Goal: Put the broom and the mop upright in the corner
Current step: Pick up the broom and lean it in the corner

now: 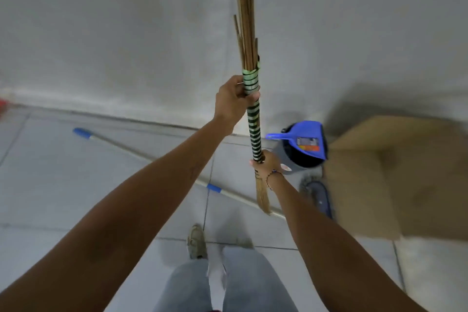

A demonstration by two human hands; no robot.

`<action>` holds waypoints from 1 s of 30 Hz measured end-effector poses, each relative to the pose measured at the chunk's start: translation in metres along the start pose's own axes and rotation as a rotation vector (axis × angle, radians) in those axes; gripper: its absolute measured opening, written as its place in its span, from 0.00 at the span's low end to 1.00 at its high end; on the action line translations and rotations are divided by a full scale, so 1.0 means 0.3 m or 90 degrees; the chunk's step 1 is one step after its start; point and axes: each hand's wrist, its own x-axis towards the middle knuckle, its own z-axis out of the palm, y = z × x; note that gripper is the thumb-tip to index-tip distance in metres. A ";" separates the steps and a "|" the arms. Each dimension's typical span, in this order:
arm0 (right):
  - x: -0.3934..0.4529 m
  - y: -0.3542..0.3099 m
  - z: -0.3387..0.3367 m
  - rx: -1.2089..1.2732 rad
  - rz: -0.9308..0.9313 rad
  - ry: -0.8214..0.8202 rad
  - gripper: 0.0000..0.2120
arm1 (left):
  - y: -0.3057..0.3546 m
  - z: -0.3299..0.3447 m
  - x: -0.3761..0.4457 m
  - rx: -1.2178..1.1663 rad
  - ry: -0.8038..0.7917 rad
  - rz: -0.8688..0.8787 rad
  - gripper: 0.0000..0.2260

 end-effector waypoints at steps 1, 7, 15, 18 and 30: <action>-0.037 0.040 -0.048 0.028 0.010 0.029 0.08 | 0.023 0.087 -0.025 0.017 -0.039 0.017 0.13; -0.322 0.470 -0.339 0.135 0.113 0.195 0.09 | 0.039 0.697 -0.294 0.092 -0.299 0.095 0.16; -0.722 1.150 -0.664 0.234 0.196 0.317 0.14 | -0.083 1.394 -0.788 0.128 -0.501 0.158 0.18; -0.801 1.326 -0.742 0.255 0.213 0.333 0.14 | -0.115 1.562 -0.895 0.132 -0.561 0.152 0.18; -0.507 1.670 -1.041 0.350 0.202 0.347 0.15 | -0.216 2.108 -0.753 0.159 -0.602 0.156 0.16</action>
